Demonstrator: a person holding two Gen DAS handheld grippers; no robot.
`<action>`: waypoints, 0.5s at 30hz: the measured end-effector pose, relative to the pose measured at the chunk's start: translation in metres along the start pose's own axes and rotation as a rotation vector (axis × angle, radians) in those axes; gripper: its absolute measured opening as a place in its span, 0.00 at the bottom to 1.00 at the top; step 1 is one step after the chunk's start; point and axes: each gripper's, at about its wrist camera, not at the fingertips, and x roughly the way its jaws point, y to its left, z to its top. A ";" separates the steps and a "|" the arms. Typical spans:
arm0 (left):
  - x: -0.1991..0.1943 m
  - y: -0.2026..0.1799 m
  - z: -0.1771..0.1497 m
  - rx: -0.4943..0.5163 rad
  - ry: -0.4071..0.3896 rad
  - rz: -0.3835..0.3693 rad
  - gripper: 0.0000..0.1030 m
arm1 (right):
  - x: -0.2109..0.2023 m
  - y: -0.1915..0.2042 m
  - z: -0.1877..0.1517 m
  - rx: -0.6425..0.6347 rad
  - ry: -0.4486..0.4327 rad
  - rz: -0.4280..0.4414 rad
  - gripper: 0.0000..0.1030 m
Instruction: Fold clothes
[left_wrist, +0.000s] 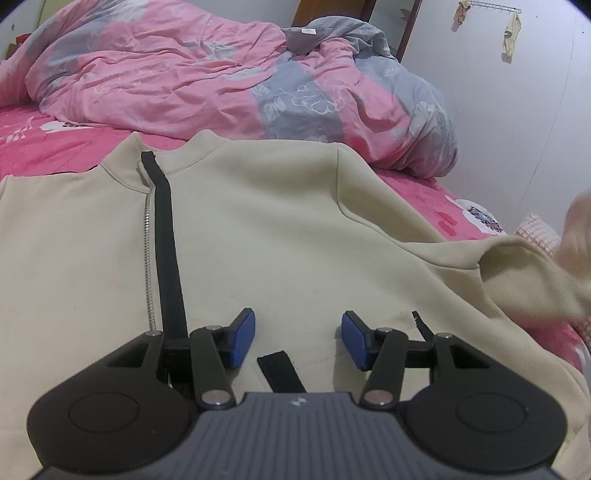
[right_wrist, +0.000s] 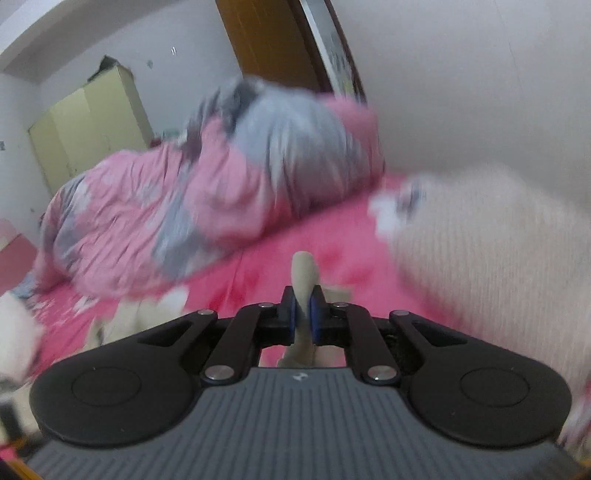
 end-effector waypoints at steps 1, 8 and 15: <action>0.000 0.000 0.000 0.000 0.000 0.000 0.52 | 0.006 0.001 0.017 -0.022 -0.036 -0.017 0.06; -0.001 0.000 -0.001 -0.001 -0.002 -0.001 0.52 | 0.054 0.003 0.105 -0.119 -0.214 -0.127 0.06; -0.001 0.000 -0.002 0.000 -0.006 -0.001 0.52 | 0.062 -0.006 0.146 0.004 -0.318 -0.016 0.06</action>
